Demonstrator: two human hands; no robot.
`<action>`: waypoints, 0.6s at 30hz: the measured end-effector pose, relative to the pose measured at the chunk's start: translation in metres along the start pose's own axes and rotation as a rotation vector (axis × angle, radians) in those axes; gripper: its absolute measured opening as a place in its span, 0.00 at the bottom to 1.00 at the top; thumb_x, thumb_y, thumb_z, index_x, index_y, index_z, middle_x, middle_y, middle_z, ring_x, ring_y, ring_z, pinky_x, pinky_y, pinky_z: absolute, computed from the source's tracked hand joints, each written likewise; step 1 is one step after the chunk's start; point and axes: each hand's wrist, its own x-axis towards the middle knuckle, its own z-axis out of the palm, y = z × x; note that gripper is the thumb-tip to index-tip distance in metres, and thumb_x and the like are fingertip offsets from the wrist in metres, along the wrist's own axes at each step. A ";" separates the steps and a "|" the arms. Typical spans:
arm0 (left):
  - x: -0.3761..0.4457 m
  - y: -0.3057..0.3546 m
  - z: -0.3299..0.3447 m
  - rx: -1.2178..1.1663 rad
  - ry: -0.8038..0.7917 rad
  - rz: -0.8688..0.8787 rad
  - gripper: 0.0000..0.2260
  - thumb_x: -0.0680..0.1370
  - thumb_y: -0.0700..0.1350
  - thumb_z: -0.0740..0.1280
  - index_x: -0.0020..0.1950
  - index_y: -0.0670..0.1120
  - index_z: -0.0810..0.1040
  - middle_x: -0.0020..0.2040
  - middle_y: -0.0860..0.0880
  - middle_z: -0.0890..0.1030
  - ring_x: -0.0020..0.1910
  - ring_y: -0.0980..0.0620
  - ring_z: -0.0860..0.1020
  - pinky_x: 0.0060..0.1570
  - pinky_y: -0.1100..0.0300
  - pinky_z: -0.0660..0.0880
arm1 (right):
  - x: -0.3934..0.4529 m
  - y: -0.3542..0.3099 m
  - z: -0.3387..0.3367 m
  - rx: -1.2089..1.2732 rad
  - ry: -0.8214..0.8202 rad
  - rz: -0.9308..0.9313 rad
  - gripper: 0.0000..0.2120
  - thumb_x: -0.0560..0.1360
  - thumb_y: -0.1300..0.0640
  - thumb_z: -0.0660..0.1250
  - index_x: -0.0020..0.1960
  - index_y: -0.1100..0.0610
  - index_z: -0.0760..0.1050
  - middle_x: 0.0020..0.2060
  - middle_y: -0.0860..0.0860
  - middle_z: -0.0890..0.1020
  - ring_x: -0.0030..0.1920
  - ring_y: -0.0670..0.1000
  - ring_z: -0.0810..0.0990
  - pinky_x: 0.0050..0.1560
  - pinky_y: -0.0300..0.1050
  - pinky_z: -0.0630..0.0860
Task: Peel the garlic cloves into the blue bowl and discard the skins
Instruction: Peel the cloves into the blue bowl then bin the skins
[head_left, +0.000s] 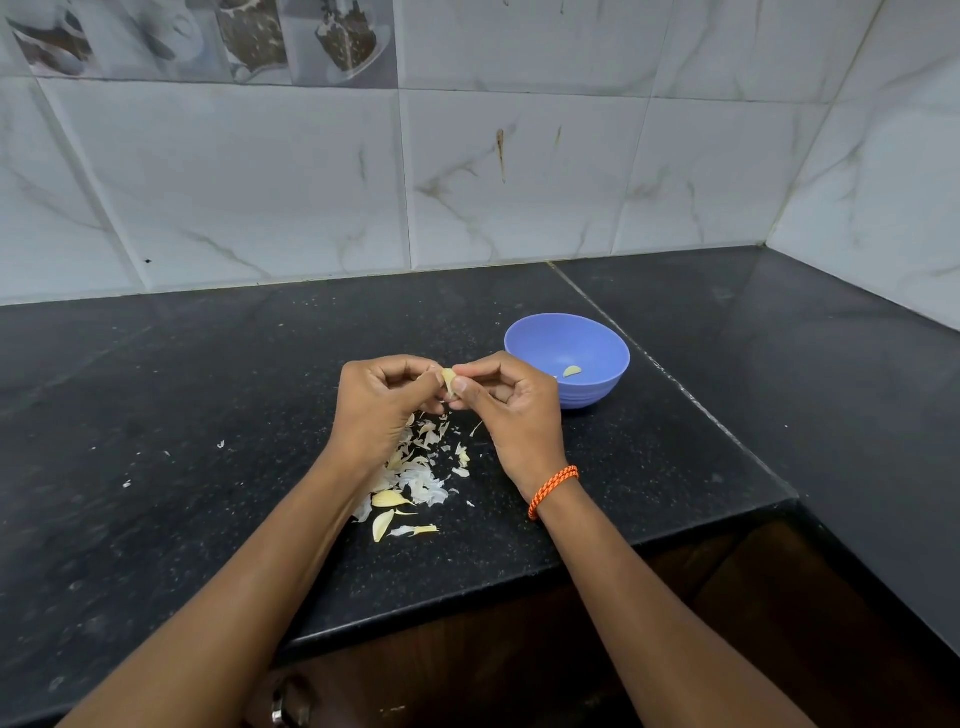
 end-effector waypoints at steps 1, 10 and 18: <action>0.000 0.000 0.001 0.009 0.000 -0.002 0.04 0.80 0.34 0.74 0.46 0.37 0.88 0.41 0.40 0.87 0.35 0.47 0.82 0.42 0.56 0.83 | 0.000 0.000 0.000 0.002 0.001 0.010 0.05 0.79 0.67 0.74 0.54 0.66 0.83 0.46 0.58 0.89 0.47 0.57 0.90 0.51 0.51 0.87; -0.005 0.004 0.003 0.125 -0.091 0.004 0.08 0.83 0.37 0.69 0.54 0.43 0.89 0.44 0.44 0.89 0.38 0.43 0.85 0.43 0.49 0.83 | 0.001 -0.001 -0.001 -0.066 0.089 0.027 0.08 0.79 0.65 0.74 0.57 0.62 0.85 0.45 0.55 0.88 0.42 0.54 0.88 0.48 0.45 0.85; -0.003 0.006 -0.002 0.130 -0.086 0.022 0.04 0.81 0.42 0.76 0.50 0.41 0.90 0.39 0.42 0.88 0.36 0.44 0.86 0.41 0.52 0.84 | 0.000 -0.003 -0.002 -0.093 0.036 0.014 0.06 0.77 0.62 0.78 0.53 0.63 0.87 0.44 0.54 0.89 0.42 0.55 0.89 0.47 0.46 0.86</action>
